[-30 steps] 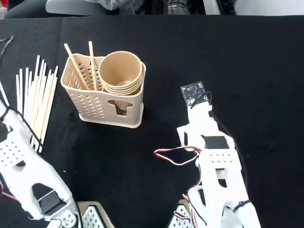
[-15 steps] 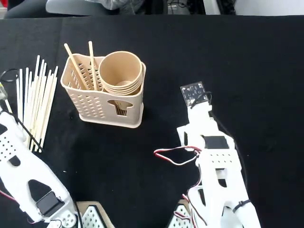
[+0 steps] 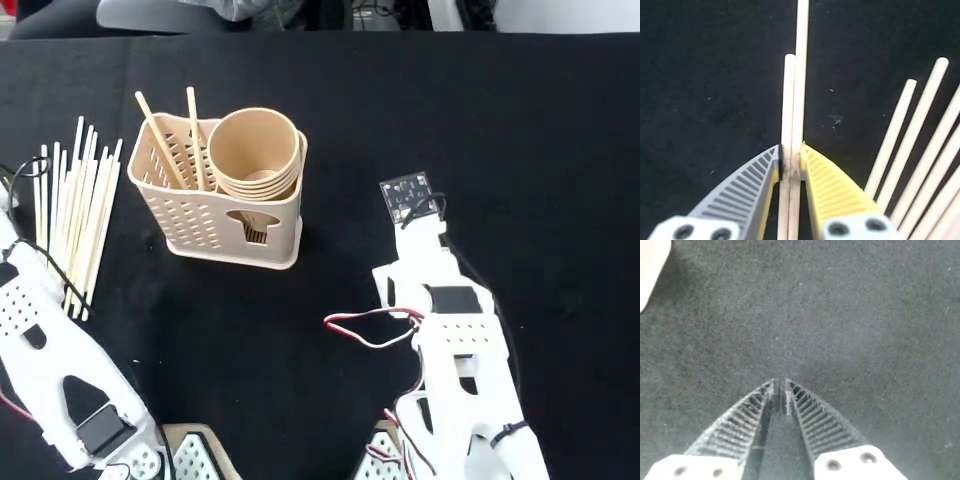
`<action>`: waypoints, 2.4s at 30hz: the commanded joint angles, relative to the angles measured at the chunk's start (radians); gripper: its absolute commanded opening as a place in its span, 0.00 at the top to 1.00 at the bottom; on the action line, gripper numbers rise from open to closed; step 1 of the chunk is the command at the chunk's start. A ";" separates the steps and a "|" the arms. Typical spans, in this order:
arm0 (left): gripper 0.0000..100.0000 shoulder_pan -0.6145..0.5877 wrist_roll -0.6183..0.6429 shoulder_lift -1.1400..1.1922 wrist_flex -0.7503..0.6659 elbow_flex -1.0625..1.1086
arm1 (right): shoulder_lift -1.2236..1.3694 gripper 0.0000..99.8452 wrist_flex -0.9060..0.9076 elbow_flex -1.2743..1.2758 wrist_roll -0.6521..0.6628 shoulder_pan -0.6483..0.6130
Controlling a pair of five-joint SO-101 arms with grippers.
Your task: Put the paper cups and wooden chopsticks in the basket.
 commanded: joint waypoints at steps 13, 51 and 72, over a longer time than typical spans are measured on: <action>0.97 0.012 0.074 -0.035 0.384 -0.415 | -0.005 0.97 -0.018 -0.008 0.008 0.015; 0.97 0.028 0.074 -0.098 0.365 -0.177 | -0.005 0.97 -0.018 -0.008 0.008 0.015; 0.97 0.027 0.000 -0.534 0.482 -0.177 | -0.005 0.97 -0.018 -0.010 0.008 0.015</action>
